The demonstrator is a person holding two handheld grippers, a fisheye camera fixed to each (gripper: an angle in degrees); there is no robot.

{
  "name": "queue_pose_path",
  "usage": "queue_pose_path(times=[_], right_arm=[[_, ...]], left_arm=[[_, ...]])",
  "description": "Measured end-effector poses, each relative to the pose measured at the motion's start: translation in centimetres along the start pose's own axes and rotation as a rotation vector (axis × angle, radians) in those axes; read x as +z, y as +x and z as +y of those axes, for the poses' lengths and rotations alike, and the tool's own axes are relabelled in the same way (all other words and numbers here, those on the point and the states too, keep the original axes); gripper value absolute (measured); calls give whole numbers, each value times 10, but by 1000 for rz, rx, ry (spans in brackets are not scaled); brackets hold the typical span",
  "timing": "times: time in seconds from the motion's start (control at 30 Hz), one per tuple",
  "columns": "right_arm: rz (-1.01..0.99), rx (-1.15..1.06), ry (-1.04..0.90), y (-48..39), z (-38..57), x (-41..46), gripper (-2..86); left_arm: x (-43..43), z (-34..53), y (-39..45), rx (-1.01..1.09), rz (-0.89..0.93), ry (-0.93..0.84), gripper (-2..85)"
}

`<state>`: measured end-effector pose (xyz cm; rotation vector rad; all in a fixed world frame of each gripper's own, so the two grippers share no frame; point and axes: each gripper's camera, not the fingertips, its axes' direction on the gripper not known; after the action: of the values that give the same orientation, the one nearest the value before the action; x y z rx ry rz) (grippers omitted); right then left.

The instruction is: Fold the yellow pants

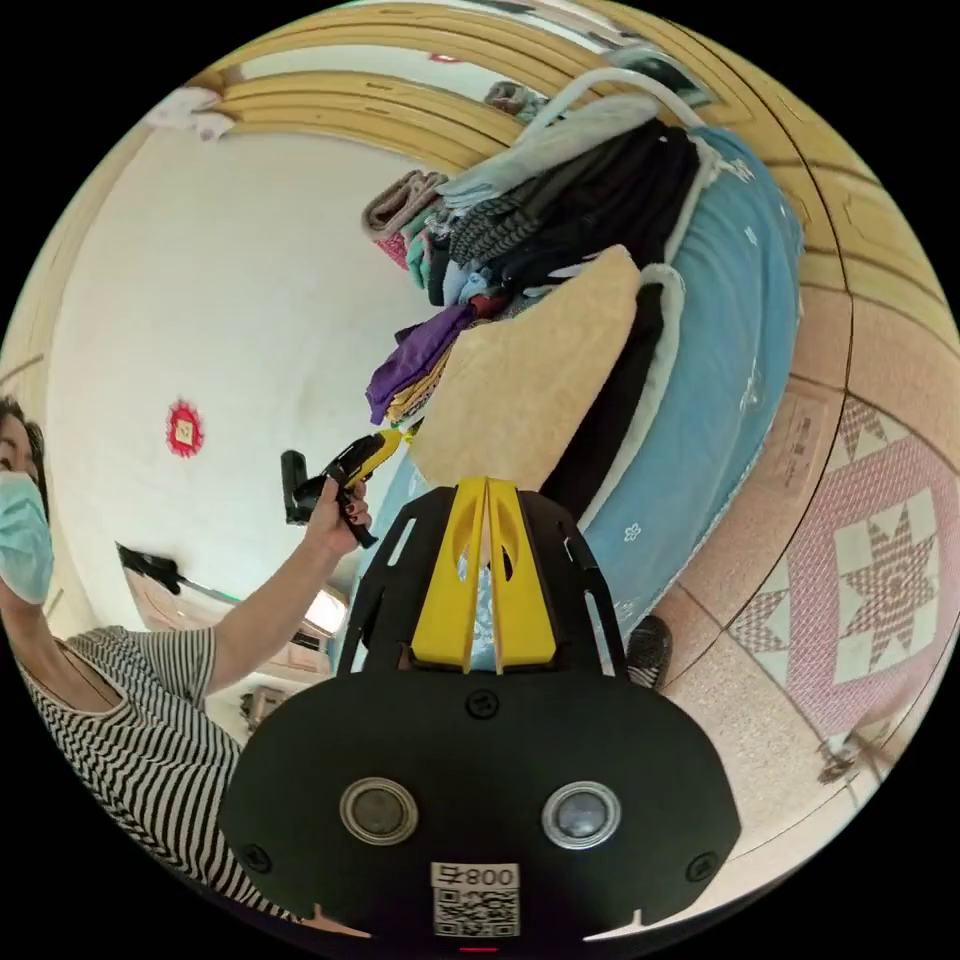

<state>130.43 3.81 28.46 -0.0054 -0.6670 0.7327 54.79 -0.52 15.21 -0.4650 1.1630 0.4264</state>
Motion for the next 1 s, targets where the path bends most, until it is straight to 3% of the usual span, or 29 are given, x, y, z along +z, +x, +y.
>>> queue_pose_path(times=[0.1,0.17,0.27,0.4,0.5,0.63,0.83,0.93,1.0], right_arm=[[257,-225,-107,-37,-22,30,2],[500,-382,-234,-53,-22,70,3],[636,-483,-207,-70,-13,85,3],[622,-440,-214,-81,-21,76,2],[489,-430,-147,-96,-49,54,1],[480,-500,-92,-117,-104,62,1],[550,-518,-328,-120,-151,137,2],[561,-543,-307,-131,-154,130,2],[551,-547,-298,-134,-154,125,2]], left_arm=[[40,-10,30,121,-206,-95,25],[56,-12,42,170,-257,-110,19],[69,-16,56,211,-279,-113,13],[63,-17,69,198,-196,-31,5],[63,-14,83,226,-170,15,4],[87,-12,94,254,-196,-66,3],[97,-10,95,240,-172,-111,2],[82,-2,101,272,-118,-33,2],[89,3,103,295,-121,-80,2]])
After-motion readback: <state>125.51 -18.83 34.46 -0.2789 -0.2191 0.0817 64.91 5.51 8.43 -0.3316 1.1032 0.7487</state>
